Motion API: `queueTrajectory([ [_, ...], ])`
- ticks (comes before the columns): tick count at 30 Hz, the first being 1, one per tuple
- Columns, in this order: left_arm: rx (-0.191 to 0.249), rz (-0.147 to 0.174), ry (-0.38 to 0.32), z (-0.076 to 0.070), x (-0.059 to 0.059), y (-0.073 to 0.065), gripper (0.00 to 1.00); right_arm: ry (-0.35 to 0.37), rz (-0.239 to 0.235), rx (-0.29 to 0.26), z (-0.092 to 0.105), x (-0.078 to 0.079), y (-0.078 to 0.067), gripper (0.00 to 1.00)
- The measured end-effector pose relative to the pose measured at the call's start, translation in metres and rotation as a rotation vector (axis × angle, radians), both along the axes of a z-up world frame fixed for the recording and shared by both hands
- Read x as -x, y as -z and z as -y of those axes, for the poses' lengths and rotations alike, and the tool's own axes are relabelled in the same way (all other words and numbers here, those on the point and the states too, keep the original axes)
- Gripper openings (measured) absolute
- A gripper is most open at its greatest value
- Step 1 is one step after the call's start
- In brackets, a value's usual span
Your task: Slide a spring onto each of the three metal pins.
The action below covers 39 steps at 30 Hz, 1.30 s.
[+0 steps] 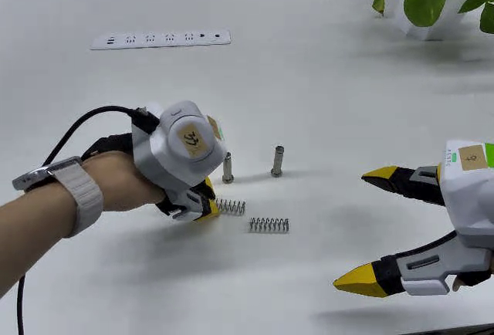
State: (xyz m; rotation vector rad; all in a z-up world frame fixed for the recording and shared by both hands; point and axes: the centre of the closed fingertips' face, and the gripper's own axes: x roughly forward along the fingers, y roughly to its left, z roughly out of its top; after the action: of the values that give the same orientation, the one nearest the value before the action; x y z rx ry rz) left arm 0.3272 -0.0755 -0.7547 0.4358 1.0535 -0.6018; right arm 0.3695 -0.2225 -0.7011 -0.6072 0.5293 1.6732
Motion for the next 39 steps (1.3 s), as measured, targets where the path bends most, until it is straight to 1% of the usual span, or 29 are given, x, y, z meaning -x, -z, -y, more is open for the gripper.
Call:
queueTrajectory([
  [3,-0.017,-0.013,0.037,0.0007,0.0008,-0.0001,0.14,0.003,0.0,-0.001,0.0004,-0.0007,-0.0003,0.91],
  [7,-0.024,-0.022,0.056,0.0009,0.0013,-0.0002,0.14,0.007,0.0,0.001,0.002,-0.0009,0.0004,0.91],
  [10,-0.029,-0.021,0.064,0.0031,0.0025,-0.0016,0.14,0.011,0.0,0.003,0.003,-0.0015,0.0009,0.91],
  [15,-0.025,-0.021,0.062,0.0049,0.0045,-0.0029,0.13,0.014,0.0,0.004,0.0026,-0.0016,0.0006,0.91],
  [17,-0.009,-0.027,0.059,0.0081,0.008,-0.0038,0.11,0.014,0.001,0.002,0.0022,-0.0024,0.0005,0.9],
  [18,-0.016,-0.021,0.062,0.0077,0.0077,-0.0038,0.11,0.014,0.0,0.0,0.0019,-0.0024,0.0004,0.9],
  [21,-0.013,-0.016,0.054,0.0096,0.008,-0.0045,0.11,0.012,-0.001,0.0,0.0011,-0.0024,0.0005,0.9],
  [27,-0.003,-0.011,0.033,0.0083,0.0072,-0.0034,0.11,0.01,0.001,-0.001,0.0008,-0.0029,0.0002,0.9],
  [29,-0.001,-0.005,0.031,0.0092,0.0074,-0.004,0.11,0.011,-0.001,0.0,0.0013,-0.0037,0.0005,0.9],
  [33,0.027,0.01,-0.007,0.0068,0.007,-0.0036,0.1,0.008,-0.002,0.001,0.0015,-0.0032,0.0012,0.9],
  [36,0.051,0.034,-0.036,0.0066,0.0076,-0.0039,0.1,0.005,-0.002,0.002,0.001,-0.002,0.0015,0.9],
  [39,0.079,0.066,-0.065,0.0038,0.009,-0.0023,0.09,0.001,-0.004,0.002,-0.0001,-0.0005,0.0014,0.89],
])
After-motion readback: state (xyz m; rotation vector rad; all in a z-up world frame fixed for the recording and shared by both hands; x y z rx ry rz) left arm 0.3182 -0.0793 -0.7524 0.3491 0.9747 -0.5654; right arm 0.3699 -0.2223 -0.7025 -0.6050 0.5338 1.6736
